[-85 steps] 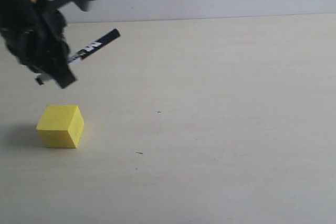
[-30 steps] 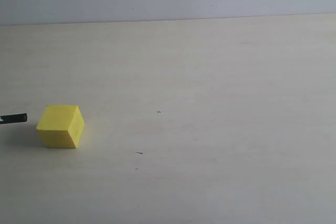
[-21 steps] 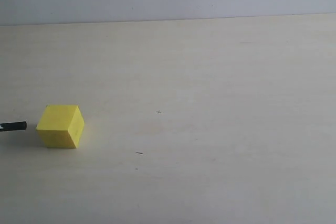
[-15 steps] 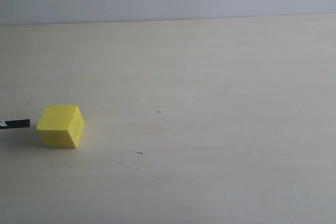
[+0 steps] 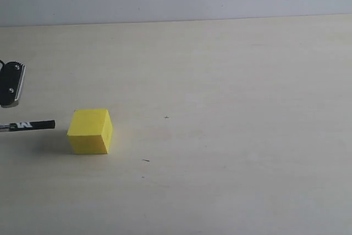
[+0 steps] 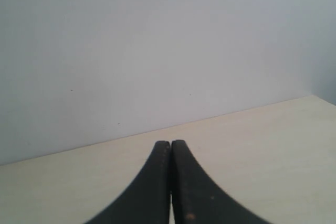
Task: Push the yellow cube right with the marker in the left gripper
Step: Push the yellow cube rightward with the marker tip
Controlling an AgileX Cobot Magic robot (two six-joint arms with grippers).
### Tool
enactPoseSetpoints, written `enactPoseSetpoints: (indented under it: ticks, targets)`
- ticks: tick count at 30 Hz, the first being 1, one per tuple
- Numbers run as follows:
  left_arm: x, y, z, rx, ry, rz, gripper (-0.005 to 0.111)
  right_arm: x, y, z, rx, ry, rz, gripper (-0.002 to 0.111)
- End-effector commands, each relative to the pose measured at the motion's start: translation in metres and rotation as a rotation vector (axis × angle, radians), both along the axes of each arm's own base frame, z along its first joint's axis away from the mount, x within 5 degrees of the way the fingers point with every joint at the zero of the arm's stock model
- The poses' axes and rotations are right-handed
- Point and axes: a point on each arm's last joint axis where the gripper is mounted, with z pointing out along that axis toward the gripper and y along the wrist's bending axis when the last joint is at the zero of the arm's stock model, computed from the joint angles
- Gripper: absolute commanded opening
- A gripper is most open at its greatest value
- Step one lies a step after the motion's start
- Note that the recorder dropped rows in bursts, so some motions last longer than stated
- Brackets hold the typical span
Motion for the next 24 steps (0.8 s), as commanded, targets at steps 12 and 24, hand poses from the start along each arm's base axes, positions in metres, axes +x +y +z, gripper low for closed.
enactPoseSetpoints:
  ticks: [12,24]
  targets:
    - [0.001,-0.046,0.007,-0.053,-0.018,-0.07,0.0,0.0,0.0,-0.001,-0.005,-0.007,-0.004,0.0]
    - [-0.005,-0.047,-0.001,-0.056,0.048,-0.051,0.0,0.0,0.0,-0.001,-0.005,-0.007,-0.004,0.0]
